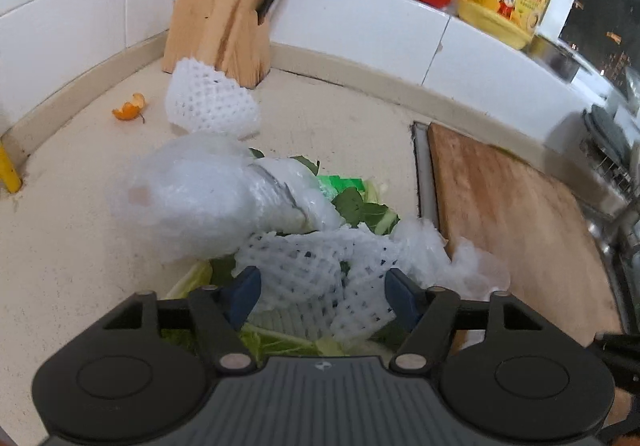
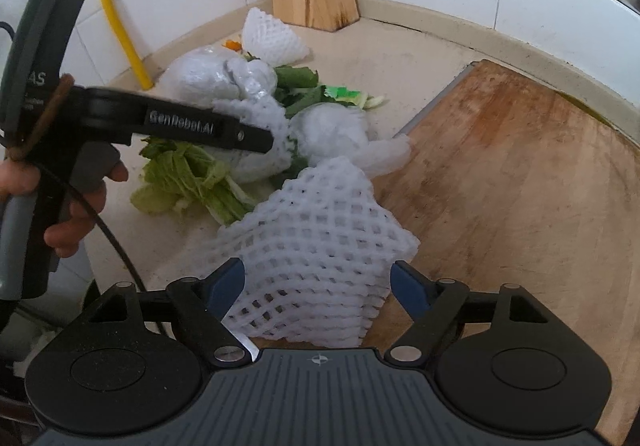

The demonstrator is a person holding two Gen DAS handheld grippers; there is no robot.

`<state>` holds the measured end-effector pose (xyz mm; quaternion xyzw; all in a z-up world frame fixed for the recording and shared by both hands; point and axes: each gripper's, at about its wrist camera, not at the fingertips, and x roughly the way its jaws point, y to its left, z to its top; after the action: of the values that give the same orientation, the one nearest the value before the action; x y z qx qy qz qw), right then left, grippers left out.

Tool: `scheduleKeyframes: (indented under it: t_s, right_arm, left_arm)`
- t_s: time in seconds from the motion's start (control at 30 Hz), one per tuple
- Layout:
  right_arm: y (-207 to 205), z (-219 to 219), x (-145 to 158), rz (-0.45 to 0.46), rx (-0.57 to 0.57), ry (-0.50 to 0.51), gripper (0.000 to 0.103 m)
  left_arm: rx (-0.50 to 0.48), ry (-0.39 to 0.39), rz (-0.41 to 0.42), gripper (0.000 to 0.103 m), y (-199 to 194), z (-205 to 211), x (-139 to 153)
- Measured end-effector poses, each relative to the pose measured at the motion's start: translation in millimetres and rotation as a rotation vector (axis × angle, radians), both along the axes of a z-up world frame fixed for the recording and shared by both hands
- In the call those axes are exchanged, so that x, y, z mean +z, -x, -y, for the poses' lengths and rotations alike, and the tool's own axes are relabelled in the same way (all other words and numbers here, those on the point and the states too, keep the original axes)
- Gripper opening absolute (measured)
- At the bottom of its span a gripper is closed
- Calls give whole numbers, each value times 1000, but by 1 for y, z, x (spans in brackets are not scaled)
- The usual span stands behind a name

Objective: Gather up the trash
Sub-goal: 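Close the left gripper on another white foam net while the right holds its net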

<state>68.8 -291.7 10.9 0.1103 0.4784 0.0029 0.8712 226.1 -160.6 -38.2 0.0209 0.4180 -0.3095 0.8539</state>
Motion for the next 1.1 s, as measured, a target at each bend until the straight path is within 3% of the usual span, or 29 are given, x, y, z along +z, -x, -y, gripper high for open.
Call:
scheduleKeyframes:
  t_s: [0.03, 0.07, 0.1, 0.13, 0.17, 0.23, 0.4, 0.5, 0.57, 0.63, 0.73, 0.93, 0.97, 1.03, 1.07, 1.1]
  right_arm:
    - [1, 0, 0, 13, 0, -3, 70]
    - [1, -1, -1, 11, 1, -4, 56]
    - [-1, 0, -3, -1, -7, -10, 49]
    - [-1, 1, -2, 4, -20, -4, 42]
    - [-1, 2, -1, 2, -20, -19, 31]
    - [0, 9, 2, 2, -37, -76, 26]
    - [16, 19, 22, 66, -82, -98, 23]
    - [24, 28, 34, 96, -110, -116, 22]
    - [28, 31, 39, 107, -124, -109, 22]
    - [27, 33, 39, 105, -131, -108, 23]
    - [25, 31, 31, 81, -131, -119, 23]
    - [24, 19, 18, 43, -98, -150, 24]
    - [23, 18, 17, 44, -97, -155, 24]
    - [22, 17, 16, 47, -89, -166, 25]
    - [21, 17, 15, 48, -87, -169, 25]
    - [18, 17, 14, 45, -87, -171, 25]
  left_arm:
    - [2, -18, -11, 33, -2, 5, -2]
    - [-1, -14, -26, 26, -4, 6, -3]
    - [-7, 8, -48, 12, -4, 6, -1]
    - [-9, 32, -60, 5, -3, 3, 2]
    - [-12, 60, -61, 2, -1, -1, 7]
    - [-17, 97, -65, 0, 2, -9, 14]
    - [-39, 179, -54, 0, 15, -26, 37]
    - [-40, 168, -4, 0, 23, -31, 48]
    - [-44, 88, 65, 9, 27, -27, 46]
    - [-38, 20, 94, 46, 24, -21, 36]
    - [-28, -39, 115, 48, 16, -11, 14]
    - [33, -73, 48, 56, -5, -5, -13]
    - [31, -75, 35, 56, -8, -4, -16]
    - [17, -63, -1, 30, -9, 0, -17]
    - [11, -44, -23, 25, -9, 0, -16]
    - [14, -35, -27, 14, -8, -2, -13]
